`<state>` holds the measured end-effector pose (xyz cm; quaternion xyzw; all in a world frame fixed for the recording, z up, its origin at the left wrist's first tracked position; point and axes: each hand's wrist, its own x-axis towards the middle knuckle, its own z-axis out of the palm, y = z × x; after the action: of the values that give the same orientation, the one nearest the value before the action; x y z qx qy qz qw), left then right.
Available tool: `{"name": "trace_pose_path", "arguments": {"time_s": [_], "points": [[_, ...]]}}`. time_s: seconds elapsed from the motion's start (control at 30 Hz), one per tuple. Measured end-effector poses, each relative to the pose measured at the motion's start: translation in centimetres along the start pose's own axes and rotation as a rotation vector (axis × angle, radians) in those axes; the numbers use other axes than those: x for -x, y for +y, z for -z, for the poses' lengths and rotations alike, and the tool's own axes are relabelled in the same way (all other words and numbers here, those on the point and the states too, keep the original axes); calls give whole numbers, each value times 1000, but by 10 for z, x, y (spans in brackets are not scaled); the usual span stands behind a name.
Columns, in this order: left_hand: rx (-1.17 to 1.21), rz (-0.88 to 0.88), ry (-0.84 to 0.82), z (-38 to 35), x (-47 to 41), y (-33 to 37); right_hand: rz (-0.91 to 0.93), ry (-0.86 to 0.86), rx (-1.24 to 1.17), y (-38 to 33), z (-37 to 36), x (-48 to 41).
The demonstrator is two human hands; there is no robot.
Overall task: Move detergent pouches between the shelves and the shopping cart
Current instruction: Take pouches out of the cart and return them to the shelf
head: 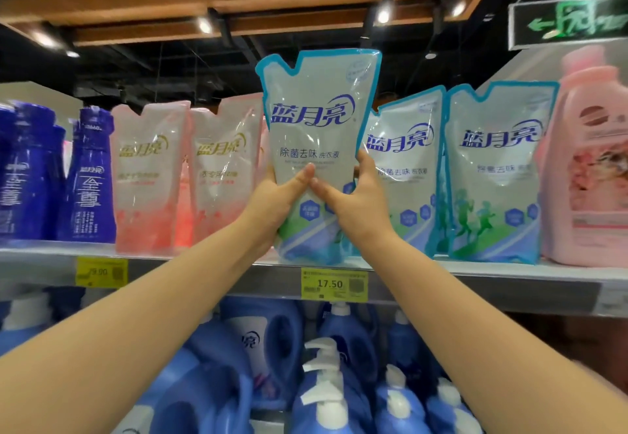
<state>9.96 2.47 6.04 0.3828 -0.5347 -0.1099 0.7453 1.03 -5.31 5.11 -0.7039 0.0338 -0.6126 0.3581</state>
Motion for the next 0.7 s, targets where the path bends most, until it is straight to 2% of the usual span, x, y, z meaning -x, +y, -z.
{"name": "trace_pose_path", "arguments": {"time_s": [0.1, 0.4, 0.7], "points": [[17, 64, -37, 6, 5, -4, -58, -16, 98, 1, -2, 5], [-139, 135, -60, 18, -2, -3, -279, -8, 251, -9, -3, 11], [-140, 96, 52, 19, -1, -9, -325, 35, 570, -21, -11, 26]]}}
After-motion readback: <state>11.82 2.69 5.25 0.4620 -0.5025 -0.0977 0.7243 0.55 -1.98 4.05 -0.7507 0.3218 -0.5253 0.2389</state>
